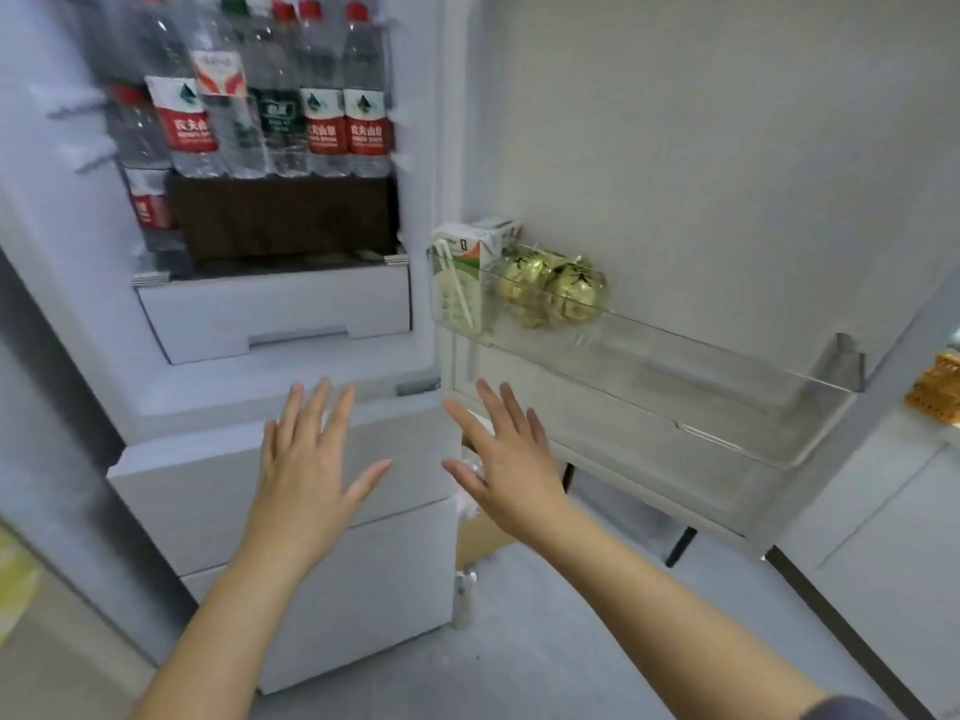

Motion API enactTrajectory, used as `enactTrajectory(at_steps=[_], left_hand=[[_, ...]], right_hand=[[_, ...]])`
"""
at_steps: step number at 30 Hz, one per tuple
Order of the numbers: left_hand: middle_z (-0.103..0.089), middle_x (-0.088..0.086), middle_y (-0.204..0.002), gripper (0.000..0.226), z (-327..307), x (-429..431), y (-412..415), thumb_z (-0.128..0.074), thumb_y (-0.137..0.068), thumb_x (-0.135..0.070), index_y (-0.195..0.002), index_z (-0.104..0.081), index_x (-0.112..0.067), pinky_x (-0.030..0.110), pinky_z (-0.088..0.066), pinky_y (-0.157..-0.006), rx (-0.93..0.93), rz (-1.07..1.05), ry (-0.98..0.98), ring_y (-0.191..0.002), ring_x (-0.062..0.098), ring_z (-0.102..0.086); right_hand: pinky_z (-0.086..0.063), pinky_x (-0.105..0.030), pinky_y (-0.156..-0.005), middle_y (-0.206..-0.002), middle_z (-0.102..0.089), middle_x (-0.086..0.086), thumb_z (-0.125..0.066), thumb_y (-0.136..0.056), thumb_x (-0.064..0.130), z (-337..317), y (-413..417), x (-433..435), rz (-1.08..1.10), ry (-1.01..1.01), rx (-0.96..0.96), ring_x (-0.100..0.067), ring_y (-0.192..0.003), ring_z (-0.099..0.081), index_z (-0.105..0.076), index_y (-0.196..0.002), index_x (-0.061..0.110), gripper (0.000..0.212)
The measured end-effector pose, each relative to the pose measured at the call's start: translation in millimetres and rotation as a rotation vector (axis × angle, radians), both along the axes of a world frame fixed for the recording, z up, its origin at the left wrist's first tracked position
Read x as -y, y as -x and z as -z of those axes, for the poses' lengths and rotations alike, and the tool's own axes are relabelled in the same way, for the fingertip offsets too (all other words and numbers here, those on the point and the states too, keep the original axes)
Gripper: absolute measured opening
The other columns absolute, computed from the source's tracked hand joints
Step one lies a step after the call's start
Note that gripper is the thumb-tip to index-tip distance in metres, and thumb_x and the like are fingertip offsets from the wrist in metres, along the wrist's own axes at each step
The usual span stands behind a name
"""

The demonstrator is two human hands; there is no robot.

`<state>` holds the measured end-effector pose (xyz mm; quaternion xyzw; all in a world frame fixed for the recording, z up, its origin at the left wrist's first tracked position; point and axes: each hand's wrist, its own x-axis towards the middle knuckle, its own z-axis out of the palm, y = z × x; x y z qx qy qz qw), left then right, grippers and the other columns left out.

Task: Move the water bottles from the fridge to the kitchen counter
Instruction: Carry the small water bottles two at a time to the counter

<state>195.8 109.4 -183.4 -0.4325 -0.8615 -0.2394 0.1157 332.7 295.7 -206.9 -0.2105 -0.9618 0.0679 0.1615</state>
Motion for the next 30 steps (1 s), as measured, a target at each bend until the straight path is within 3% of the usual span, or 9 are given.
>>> enactTrajectory(at_steps=[5,10,20,26,30], left_hand=[[-0.011,0.006,-0.162,0.087,-3.1,1.4,46.0,-0.038,-0.083,-0.063,-0.154,-0.019,-0.017,0.05,-0.011,-0.12,0.0,-0.118,-0.002,-0.15,0.023,0.006],[-0.011,0.005,-0.162,0.088,-5.1,7.5,99.9,-0.033,-0.081,-0.066,-0.154,-0.019,-0.019,0.049,-0.007,-0.12,-0.005,-0.189,0.01,-0.15,0.022,0.007],[-0.002,0.003,-0.164,0.083,-30.4,2.8,259.6,-0.041,-0.089,-0.063,-0.155,-0.01,-0.024,0.047,-0.001,-0.119,-0.061,-0.245,0.131,-0.15,0.024,0.009],[-0.012,0.008,-0.162,0.078,-75.2,-17.8,353.2,-0.049,-0.092,-0.056,-0.154,-0.018,-0.019,0.051,-0.015,-0.118,-0.214,-0.274,0.143,-0.149,0.03,-0.004],[-0.016,0.014,-0.16,0.073,-114.8,-37.7,395.2,-0.056,-0.093,-0.038,-0.152,-0.022,-0.012,0.048,-0.018,-0.118,-0.241,-0.352,0.037,-0.148,0.034,-0.01]], right_hand=[[-0.004,-0.049,-0.12,-0.165,0.002,0.002,-0.041,-0.098,0.053,-3.6,70.0,-12.6,-0.109,0.017,-0.021,-0.023,-0.152,0.008,-0.008,-0.153,0.043,0.064],[-0.004,-0.049,-0.12,-0.165,0.002,0.0,-0.038,-0.099,0.053,-10.8,131.0,-10.8,-0.184,0.022,-0.024,-0.025,-0.152,0.008,-0.003,-0.154,0.043,0.065],[-0.005,-0.05,-0.12,-0.166,0.003,-0.002,-0.037,-0.1,0.052,-40.6,286.5,-16.4,-0.143,-0.029,-0.052,-0.027,-0.152,0.008,-0.005,-0.155,0.038,0.065],[-0.008,-0.051,-0.119,-0.166,-0.001,-0.002,-0.043,-0.099,0.05,-87.5,386.7,-29.0,-0.074,-0.112,-0.099,-0.027,-0.152,0.005,-0.004,-0.155,0.038,0.07],[-0.011,-0.054,-0.119,-0.165,-0.008,-0.002,-0.045,-0.099,0.044,-120.6,434.9,-47.4,-0.05,-0.171,-0.181,-0.025,-0.152,0.0,-0.01,-0.156,0.028,0.069]])
